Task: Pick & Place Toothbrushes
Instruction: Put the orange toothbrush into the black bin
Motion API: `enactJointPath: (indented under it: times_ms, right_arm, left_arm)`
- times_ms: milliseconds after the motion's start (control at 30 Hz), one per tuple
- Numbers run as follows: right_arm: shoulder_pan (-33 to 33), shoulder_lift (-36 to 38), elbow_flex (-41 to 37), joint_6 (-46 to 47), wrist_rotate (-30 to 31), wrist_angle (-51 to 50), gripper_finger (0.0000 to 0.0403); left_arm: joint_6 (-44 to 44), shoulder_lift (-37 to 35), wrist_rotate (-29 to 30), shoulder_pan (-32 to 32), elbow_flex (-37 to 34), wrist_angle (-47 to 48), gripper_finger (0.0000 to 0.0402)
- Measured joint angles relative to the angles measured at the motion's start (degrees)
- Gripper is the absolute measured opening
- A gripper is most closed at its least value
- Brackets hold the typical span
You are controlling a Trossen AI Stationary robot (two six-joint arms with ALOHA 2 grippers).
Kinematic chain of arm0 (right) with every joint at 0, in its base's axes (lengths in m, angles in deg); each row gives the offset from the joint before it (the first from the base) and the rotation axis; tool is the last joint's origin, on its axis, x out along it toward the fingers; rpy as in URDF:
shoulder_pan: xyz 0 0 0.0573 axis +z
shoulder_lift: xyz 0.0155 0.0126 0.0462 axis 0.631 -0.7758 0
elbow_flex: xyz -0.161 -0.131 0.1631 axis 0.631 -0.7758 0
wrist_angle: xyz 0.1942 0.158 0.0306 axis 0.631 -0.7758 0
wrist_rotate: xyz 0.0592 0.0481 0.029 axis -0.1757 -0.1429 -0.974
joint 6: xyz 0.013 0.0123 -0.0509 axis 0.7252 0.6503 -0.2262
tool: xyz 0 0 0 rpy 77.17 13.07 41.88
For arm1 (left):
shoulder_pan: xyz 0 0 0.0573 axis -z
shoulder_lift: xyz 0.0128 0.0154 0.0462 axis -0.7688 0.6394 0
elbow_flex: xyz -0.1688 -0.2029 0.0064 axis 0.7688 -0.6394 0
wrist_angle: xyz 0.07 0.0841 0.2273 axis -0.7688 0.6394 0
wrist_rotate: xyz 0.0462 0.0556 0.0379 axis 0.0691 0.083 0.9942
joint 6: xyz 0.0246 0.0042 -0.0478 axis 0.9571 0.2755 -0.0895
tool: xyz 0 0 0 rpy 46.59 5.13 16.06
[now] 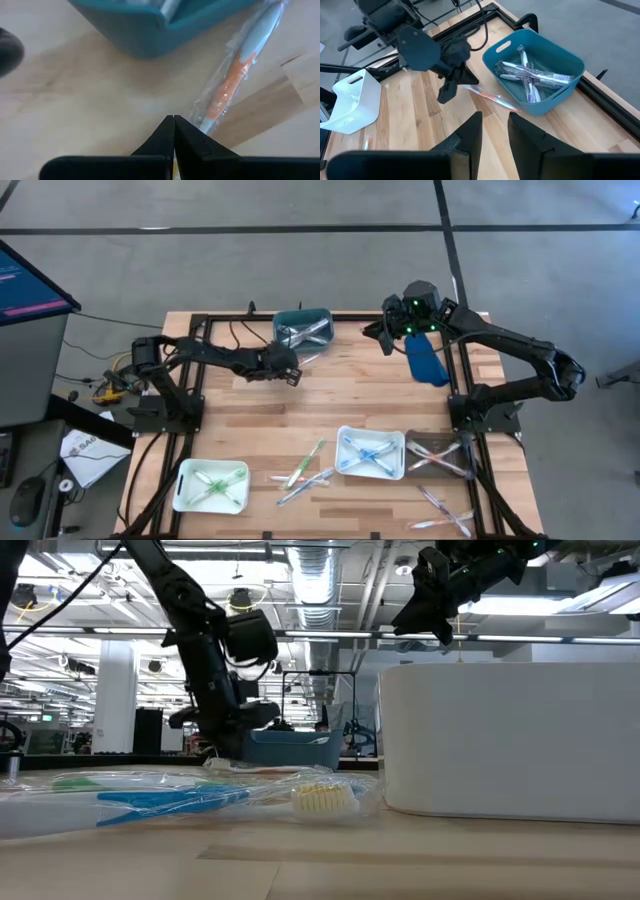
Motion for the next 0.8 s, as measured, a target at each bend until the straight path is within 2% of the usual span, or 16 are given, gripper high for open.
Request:
enactJointPath:
  times_ms: [233, 400, 500, 700, 800]
  right_arm:
    - [0.0, 0.0, 0.0, 0.0, 0.0, -0.3, 0.0087]
    - [0.0, 0.0, 0.0, -0.2, 0.0, -0.5, 0.0087]
    - [0.0, 0.0, 0.0, -0.2, 0.0, -0.5, 0.0087]
    - [0.0, 0.0, 0.0, -0.2, 0.0, -0.5, 0.0087]
    - [0.0, 0.0, 0.0, -0.2, 0.0, -0.5, 0.0087]
  left_arm:
    - [0.6, 1.4, -2.8, 1.7, 0.0, -0.2, 0.0001]
    - [6.0, 1.3, -4.1, 5.4, 0.0, -0.8, 0.0001]
    - [9.1, 1.3, -6.9, 7.7, 0.1, -1.6, 0.0001]
    - [9.3, 0.9, -13.2, 12.1, 0.1, -3.8, 0.0001]
    - [9.3, -1.1, -12.5, 14.5, 0.0, -5.3, 0.0001]
